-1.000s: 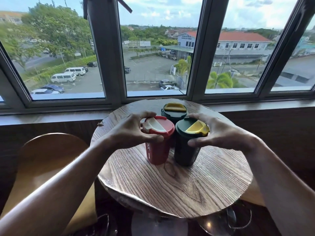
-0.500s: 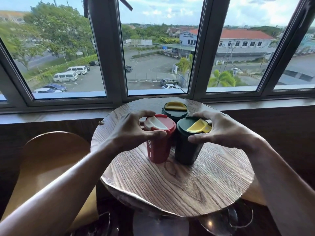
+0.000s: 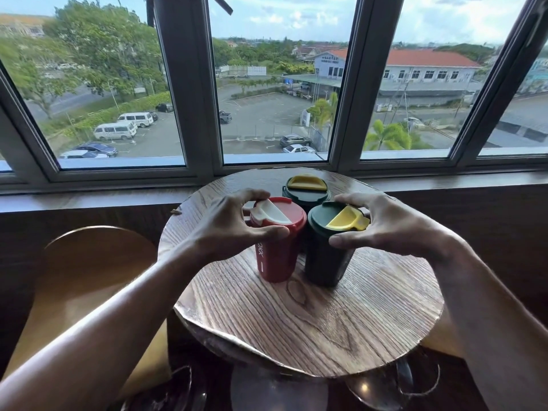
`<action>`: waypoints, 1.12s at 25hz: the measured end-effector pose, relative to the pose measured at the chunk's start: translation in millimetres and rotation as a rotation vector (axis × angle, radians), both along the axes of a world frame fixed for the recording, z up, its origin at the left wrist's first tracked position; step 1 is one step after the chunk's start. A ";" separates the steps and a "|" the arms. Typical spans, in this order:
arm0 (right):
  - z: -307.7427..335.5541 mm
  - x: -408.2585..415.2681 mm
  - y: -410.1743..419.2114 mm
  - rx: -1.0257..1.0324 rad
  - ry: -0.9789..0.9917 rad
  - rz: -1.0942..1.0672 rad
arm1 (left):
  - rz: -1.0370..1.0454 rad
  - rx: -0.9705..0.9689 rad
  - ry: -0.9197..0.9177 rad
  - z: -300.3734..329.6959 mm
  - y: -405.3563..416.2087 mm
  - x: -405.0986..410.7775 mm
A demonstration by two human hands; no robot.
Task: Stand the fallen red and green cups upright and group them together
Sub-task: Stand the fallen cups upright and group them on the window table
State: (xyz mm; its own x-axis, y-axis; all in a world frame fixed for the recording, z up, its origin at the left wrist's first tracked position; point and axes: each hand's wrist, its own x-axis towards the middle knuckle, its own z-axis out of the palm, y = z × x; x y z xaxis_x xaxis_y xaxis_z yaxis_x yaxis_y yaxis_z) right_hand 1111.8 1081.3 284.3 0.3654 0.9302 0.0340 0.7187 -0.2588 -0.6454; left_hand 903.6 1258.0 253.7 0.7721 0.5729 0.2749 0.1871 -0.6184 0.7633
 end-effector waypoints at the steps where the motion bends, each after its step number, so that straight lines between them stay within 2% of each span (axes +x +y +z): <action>1: 0.0 -0.3 -0.3 0.002 0.009 0.008 | -0.002 0.008 0.010 0.9 -0.1 -0.3; 6: 2.3 -4.9 -2.4 0.031 -0.018 0.007 | 0.001 0.091 0.059 7.1 -1.8 -1.3; 11: 5.5 -10.8 -3.1 0.068 -0.100 -0.036 | -0.005 0.062 0.023 12.6 -1.7 -4.0; 18: 2.1 -19.0 -0.5 0.070 -0.239 -0.060 | 0.026 0.268 0.093 21.1 -11.2 -4.0; 28: -0.5 -19.1 0.6 0.046 -0.263 -0.067 | 0.053 0.345 0.118 18.0 -15.8 -4.6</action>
State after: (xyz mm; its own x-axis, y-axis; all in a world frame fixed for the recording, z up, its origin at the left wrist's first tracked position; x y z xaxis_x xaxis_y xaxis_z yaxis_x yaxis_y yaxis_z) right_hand 1092.7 1082.0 283.8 0.3994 0.8994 0.1776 0.8452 -0.2863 -0.4513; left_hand 899.0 1242.2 271.7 0.7821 0.5018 0.3695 0.3002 -0.8230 0.4823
